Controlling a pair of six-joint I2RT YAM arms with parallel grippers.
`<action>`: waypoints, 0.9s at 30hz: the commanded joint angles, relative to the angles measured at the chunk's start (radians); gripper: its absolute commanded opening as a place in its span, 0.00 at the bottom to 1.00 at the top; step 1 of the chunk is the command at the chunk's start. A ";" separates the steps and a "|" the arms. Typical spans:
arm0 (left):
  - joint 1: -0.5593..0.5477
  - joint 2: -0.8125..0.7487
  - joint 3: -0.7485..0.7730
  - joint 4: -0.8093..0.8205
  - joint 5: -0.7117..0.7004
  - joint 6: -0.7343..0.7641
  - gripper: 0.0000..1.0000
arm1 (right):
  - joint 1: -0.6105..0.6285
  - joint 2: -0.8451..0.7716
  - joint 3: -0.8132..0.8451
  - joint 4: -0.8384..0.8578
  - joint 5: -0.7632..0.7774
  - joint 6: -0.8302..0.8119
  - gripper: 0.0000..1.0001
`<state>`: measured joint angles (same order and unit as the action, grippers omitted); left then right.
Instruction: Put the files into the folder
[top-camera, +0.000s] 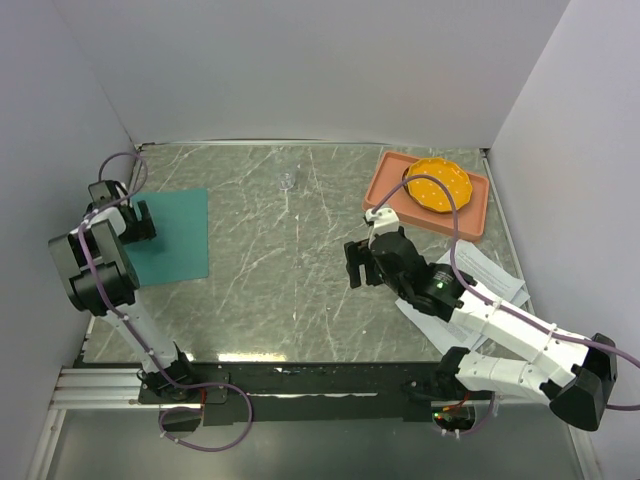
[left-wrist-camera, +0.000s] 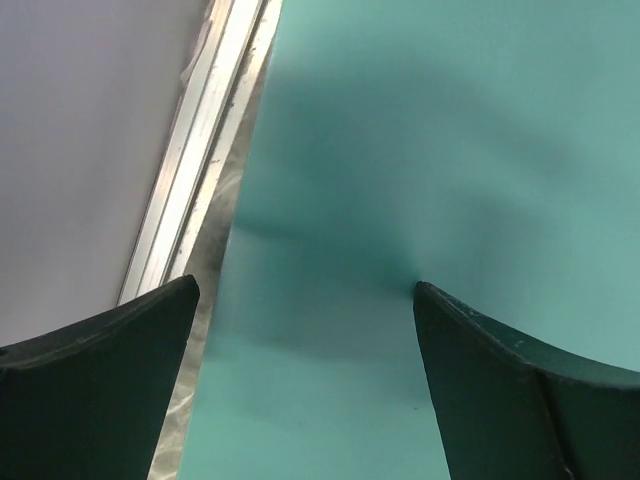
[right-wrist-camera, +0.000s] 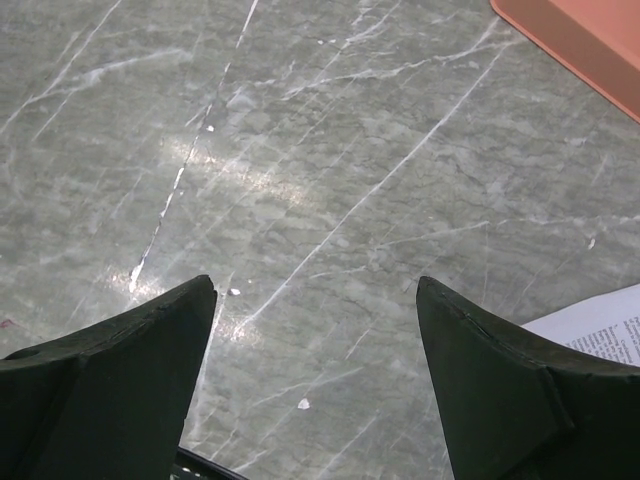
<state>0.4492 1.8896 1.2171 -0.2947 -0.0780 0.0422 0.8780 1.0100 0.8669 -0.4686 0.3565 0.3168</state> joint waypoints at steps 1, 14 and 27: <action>-0.046 -0.027 -0.080 0.038 0.001 0.044 0.96 | 0.019 -0.024 0.076 -0.014 0.035 0.010 0.87; -0.254 -0.311 -0.381 -0.004 0.056 0.134 0.96 | 0.036 -0.056 0.057 -0.096 0.039 0.091 0.84; -0.455 -0.570 -0.400 -0.368 0.338 0.297 0.96 | 0.035 0.008 0.040 -0.214 0.062 0.217 0.83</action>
<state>0.0238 1.3830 0.7624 -0.4847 0.0776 0.2577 0.9066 0.9752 0.9073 -0.6334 0.3843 0.4526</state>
